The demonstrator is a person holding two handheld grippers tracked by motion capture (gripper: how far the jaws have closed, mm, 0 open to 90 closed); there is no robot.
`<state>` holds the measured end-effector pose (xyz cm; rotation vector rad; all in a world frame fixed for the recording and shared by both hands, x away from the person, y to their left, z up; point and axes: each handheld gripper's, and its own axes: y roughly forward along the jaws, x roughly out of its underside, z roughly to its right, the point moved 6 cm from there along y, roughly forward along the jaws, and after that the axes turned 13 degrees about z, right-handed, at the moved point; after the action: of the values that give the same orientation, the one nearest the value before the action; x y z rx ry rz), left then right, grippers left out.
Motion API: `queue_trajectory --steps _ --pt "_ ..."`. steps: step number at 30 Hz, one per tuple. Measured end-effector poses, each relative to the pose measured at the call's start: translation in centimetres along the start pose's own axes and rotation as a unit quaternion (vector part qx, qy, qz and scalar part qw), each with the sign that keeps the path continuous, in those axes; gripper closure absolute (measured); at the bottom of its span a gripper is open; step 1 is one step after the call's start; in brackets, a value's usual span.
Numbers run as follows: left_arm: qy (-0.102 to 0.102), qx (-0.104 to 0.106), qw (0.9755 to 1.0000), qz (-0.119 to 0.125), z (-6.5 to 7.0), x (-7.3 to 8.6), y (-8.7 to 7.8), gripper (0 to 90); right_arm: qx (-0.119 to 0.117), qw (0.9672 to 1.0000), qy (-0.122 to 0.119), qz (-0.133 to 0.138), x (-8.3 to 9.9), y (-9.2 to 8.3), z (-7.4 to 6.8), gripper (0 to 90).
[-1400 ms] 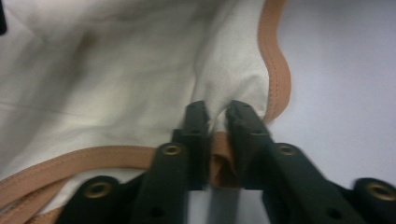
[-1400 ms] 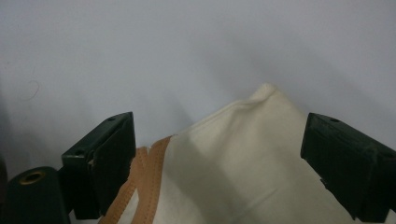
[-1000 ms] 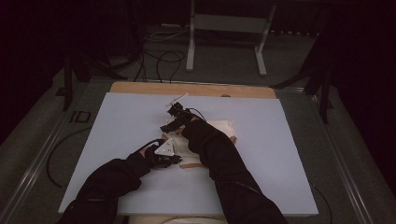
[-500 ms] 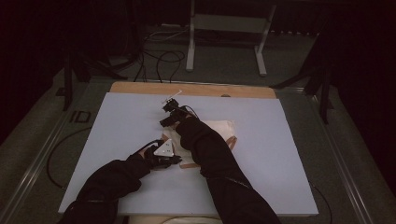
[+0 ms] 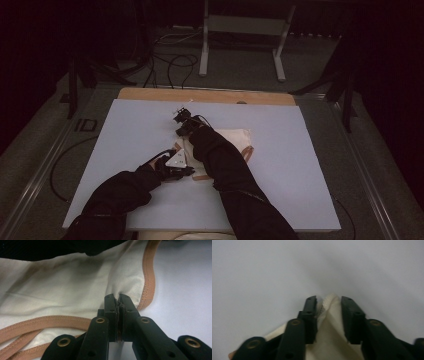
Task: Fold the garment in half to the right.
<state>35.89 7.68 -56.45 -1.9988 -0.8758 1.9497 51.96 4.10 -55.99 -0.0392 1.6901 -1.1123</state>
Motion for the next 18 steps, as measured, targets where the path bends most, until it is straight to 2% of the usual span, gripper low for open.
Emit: queue_trajectory --steps 3,4,9,16,18 --pt "0.0 0.0 1.0 0.002 0.0 0.0 0.0 87.9 -0.002 1.0 -0.004 -0.003 0.0 -0.1 0.1 84.7" --pt "0.0 0.001 1.0 0.005 0.0 0.1 0.0 87.9 -0.002 1.0 -0.006 -0.004 0.0 -0.1 0.1 86.2" --pt "0.002 0.0 1.0 0.004 0.0 0.0 0.0 88.2 -0.005 0.9999 -0.011 -0.006 0.0 -0.4 0.1 88.0" --pt "0.008 0.0 1.0 -0.005 0.0 -0.2 -0.1 88.4 -0.012 0.9997 -0.018 0.013 -0.5 -1.4 0.3 88.3" --pt "0.003 -0.001 1.0 0.0 -0.1 -0.4 -0.1 88.4 -0.012 0.9996 -0.018 0.018 -0.6 -1.8 0.3 88.3"
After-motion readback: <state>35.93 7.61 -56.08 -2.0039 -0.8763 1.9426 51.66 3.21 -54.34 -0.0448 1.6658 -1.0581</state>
